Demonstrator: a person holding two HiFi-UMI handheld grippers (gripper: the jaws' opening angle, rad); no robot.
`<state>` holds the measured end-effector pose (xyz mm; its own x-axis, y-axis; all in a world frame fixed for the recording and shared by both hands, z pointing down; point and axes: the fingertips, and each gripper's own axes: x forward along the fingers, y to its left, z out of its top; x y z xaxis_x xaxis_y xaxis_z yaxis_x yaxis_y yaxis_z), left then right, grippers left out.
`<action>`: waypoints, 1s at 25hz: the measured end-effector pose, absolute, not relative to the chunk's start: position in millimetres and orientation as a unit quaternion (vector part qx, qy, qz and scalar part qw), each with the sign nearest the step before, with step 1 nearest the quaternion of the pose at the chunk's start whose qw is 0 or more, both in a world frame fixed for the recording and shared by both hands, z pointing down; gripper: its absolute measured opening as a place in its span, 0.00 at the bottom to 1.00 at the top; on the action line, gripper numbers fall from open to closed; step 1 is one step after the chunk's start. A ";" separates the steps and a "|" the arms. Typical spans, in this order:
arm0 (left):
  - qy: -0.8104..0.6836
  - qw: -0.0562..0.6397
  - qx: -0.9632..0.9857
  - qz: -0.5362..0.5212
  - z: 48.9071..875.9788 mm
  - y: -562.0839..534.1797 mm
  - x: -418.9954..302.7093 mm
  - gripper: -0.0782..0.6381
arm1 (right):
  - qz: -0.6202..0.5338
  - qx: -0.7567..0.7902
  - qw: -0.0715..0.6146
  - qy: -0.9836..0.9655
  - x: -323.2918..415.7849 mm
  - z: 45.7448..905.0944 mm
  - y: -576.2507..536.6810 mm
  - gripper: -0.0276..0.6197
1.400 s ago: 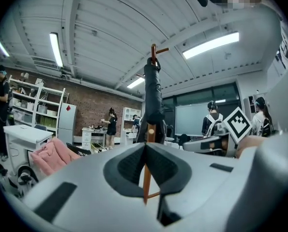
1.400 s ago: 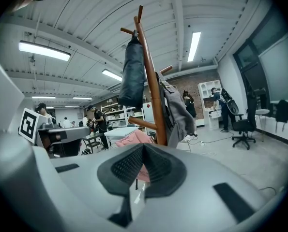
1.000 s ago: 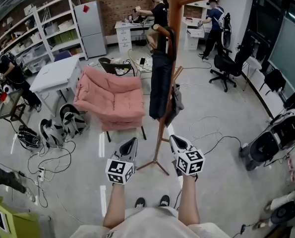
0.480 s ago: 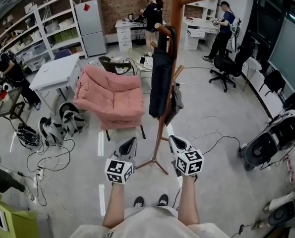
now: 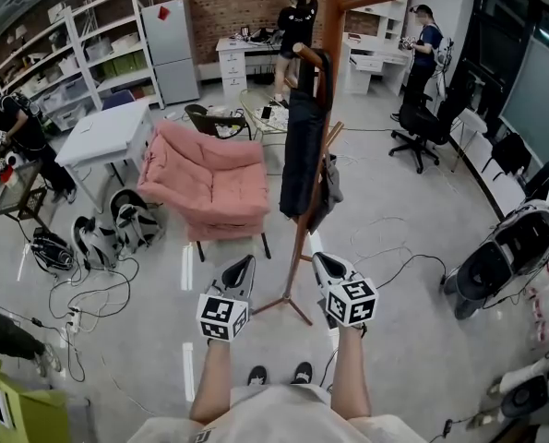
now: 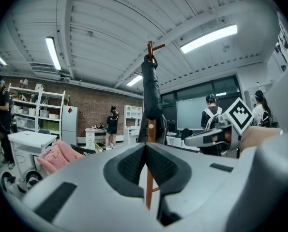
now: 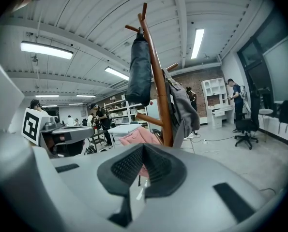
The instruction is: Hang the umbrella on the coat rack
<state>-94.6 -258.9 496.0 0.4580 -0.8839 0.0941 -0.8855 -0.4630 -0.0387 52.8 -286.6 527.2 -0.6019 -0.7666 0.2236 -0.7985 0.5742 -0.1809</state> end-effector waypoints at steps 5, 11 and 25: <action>-0.519 0.003 0.853 0.049 492.9 -260.6 -95.1 0.12 | 0.126 0.441 0.061 -0.887 52.2 524.4 -287.5 0.05; -0.514 0.004 0.856 0.047 491.5 -262.4 -96.2 0.12 | 0.121 0.442 0.069 -0.886 51.3 523.8 -288.4 0.05; -0.511 0.012 0.858 0.047 494.6 -261.1 -94.5 0.12 | 0.116 0.462 0.074 -0.876 58.8 527.0 -279.9 0.05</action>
